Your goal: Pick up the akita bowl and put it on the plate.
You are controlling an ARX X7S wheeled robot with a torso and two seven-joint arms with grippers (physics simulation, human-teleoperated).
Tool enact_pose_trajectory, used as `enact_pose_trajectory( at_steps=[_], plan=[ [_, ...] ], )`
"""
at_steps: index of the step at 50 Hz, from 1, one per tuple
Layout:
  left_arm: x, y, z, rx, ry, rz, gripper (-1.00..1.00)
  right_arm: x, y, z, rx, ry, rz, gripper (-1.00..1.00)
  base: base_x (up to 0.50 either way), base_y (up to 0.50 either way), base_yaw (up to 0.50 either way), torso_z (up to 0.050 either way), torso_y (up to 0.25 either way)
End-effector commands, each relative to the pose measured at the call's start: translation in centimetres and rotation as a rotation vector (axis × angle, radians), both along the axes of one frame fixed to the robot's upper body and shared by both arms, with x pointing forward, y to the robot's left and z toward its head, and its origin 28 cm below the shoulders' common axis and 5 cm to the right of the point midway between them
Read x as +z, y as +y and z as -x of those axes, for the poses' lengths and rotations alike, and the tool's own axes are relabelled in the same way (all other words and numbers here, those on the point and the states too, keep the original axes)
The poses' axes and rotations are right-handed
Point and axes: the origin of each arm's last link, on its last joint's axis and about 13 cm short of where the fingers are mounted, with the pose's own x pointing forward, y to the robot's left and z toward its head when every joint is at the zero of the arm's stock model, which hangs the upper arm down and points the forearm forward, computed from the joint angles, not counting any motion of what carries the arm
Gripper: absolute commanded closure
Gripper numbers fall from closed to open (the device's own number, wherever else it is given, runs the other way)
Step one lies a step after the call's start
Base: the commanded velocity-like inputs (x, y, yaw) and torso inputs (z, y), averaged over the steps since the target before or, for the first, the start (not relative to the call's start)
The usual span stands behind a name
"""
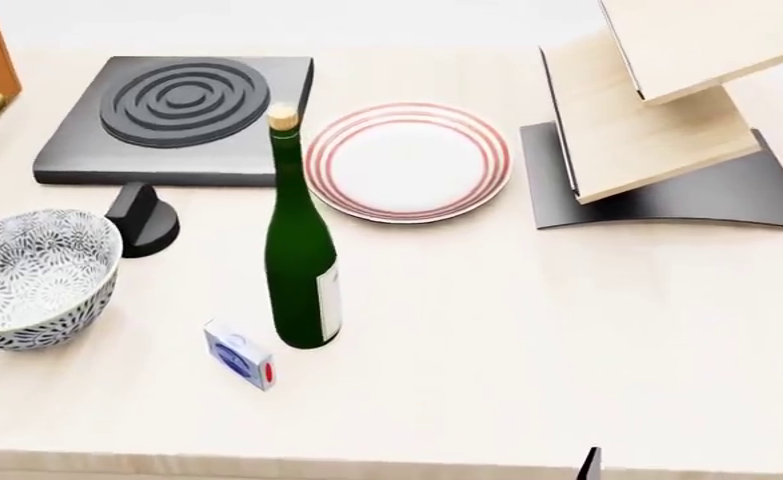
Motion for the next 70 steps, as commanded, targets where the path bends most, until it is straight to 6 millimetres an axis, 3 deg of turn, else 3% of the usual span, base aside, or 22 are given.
enact_pose_trajectory(
  at_steps=[1,70],
  plan=[
    [-0.09,-0.05,-0.10,-0.004,0.004,-0.002,-1.00,-0.04,0.20,-0.02,-0.007,-0.004,0.020,-1.00,0.33,0.00,0.00,0.000,0.000],
    [-0.36,-0.09,-0.19,-0.002,0.008,-0.001,-1.00,-0.46,0.45,-0.31,0.010,0.018,0.030,-1.00,0.26,0.00,0.00,0.000,0.000]
  ],
)
